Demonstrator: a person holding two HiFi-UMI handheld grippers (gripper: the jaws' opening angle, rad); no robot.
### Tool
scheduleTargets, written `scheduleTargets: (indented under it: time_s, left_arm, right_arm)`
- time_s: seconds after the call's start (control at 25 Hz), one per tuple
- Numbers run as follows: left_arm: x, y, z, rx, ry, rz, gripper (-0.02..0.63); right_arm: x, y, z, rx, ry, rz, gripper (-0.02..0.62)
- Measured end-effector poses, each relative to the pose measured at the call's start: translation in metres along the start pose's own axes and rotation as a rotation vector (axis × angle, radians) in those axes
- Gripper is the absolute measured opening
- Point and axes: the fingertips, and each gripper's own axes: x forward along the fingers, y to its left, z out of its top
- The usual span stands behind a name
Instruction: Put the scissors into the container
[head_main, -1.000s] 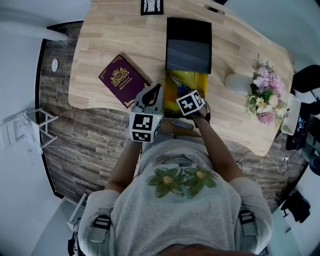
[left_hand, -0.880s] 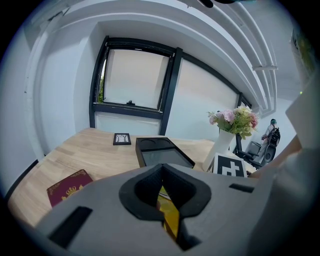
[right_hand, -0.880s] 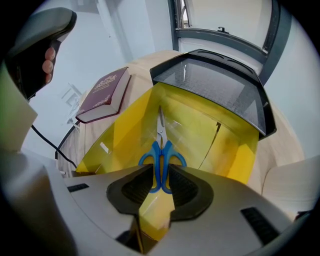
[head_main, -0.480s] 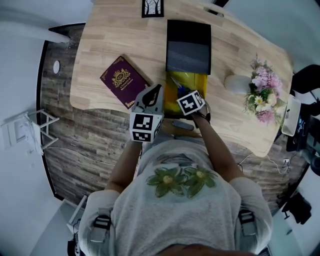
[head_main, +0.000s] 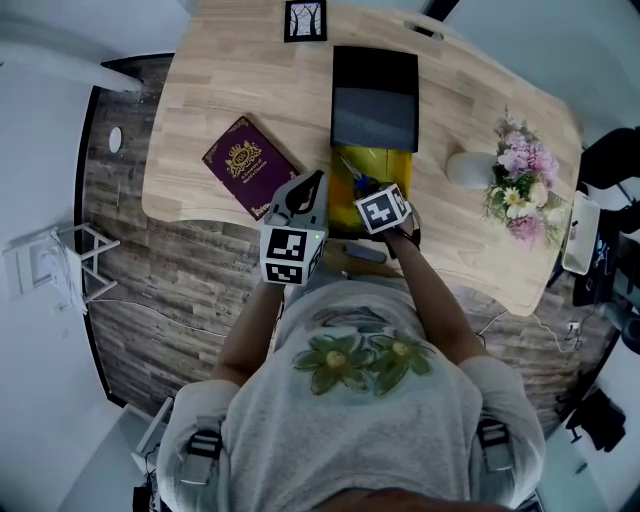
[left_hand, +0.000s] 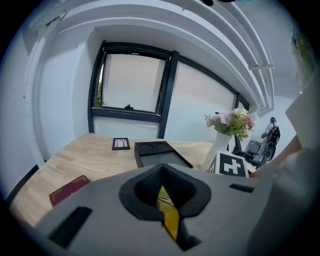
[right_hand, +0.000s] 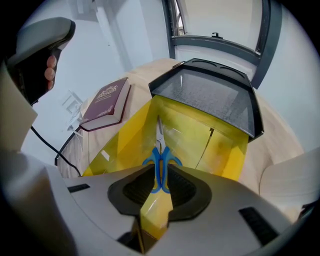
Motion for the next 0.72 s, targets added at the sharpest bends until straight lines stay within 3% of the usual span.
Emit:
scheduleTargets:
  time_s: [0.28,0.72]
  left_arm:
    - [-0.004,-0.005,0.006,0.014,-0.015,-0.003,0.007]
    - [-0.013,-0.014,0.006,0.036,-0.022,-0.005,0.006]
  right_arm:
    - [-0.02,-0.005,0.011,0.064,-0.093,-0.015,0.021]
    - [-0.055,-0.003,0.024,0.076,-0.288,-0.003,0.006]
